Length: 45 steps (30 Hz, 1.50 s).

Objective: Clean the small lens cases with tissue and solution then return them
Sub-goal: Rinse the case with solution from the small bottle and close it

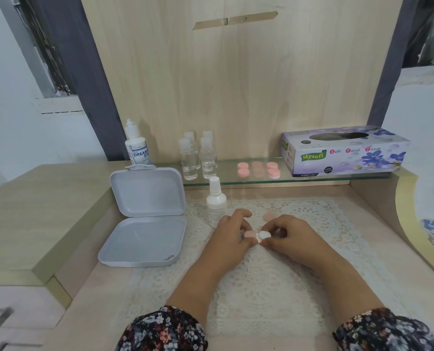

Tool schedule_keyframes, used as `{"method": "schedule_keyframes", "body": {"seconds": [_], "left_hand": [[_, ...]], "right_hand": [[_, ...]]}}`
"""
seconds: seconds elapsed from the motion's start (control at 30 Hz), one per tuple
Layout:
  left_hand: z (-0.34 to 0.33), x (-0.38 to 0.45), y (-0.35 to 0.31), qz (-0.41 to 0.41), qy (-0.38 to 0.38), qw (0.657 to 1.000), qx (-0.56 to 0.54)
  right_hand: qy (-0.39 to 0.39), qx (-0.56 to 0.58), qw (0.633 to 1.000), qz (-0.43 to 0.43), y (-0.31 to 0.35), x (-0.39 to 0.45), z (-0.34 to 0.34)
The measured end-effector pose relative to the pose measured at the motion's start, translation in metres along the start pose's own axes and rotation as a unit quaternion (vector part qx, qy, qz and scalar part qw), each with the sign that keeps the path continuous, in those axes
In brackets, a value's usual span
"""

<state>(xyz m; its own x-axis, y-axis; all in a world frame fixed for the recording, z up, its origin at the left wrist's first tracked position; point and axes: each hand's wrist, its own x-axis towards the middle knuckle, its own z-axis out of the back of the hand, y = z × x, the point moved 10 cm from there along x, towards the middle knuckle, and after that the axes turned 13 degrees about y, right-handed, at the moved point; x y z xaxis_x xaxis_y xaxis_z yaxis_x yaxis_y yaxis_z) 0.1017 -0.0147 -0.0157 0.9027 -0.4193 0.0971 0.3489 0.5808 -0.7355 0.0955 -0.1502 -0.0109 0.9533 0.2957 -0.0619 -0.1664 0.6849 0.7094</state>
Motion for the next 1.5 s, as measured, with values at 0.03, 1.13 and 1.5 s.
{"method": "schedule_keyframes", "body": {"seconds": [0.03,1.13,1.5], "left_hand": [[0.0003,0.0000,0.0004,-0.001,0.000,1.000,0.000],[-0.0002,0.0015,0.0024,0.011,-0.002,1.000,0.020],[0.0036,-0.0009,0.0031,0.014,-0.020,0.999,0.023]], "right_hand": [[0.000,-0.001,1.000,-0.001,-0.0001,0.0002,-0.0001],[-0.001,0.007,1.000,-0.001,-0.0019,0.0003,-0.0002],[-0.003,0.003,1.000,-0.001,-0.0029,0.0011,-0.0001]]}}
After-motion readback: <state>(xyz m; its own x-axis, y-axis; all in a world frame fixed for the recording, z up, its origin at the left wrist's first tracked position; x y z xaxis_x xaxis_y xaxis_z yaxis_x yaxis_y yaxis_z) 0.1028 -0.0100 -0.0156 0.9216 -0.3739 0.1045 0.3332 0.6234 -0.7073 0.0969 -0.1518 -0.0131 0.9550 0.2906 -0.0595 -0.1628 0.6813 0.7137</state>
